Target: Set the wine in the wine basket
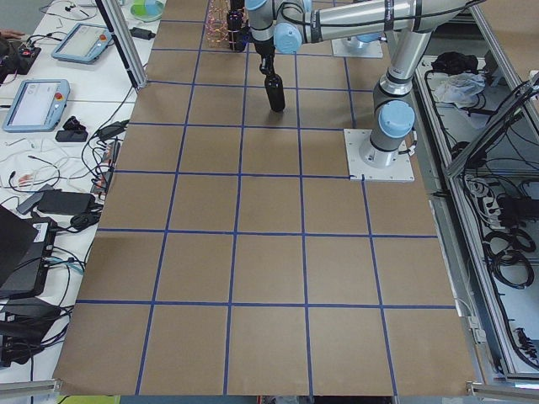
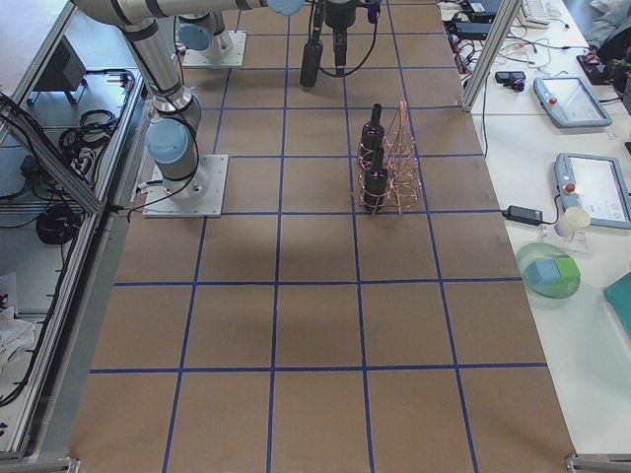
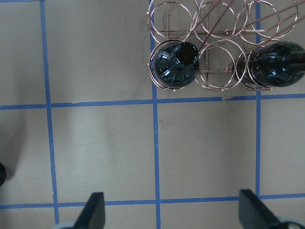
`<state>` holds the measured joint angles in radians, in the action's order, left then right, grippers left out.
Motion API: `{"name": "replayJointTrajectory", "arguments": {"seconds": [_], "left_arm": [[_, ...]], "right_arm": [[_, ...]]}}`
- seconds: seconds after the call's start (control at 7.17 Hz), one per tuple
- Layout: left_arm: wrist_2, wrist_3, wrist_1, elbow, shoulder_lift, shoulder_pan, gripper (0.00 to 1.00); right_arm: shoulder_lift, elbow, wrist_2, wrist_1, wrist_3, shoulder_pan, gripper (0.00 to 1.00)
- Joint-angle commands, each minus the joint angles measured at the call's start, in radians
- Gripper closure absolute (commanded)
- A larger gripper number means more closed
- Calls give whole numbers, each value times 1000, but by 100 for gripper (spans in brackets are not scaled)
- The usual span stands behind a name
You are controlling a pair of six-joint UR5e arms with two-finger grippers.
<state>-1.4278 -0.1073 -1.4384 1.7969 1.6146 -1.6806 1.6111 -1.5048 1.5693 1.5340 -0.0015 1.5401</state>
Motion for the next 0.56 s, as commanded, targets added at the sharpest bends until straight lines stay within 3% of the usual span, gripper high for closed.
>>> {"name": "replayJointTrajectory", "arguments": {"seconds": [0.0, 0.42], "left_arm": [[1, 8, -26, -1, -5, -1, 100], [4, 5, -34, -1, 4, -2, 100]], "right_arm": [[0, 0, 0, 0, 0, 0, 0], [0, 0, 0, 0, -2, 0, 0]]}}
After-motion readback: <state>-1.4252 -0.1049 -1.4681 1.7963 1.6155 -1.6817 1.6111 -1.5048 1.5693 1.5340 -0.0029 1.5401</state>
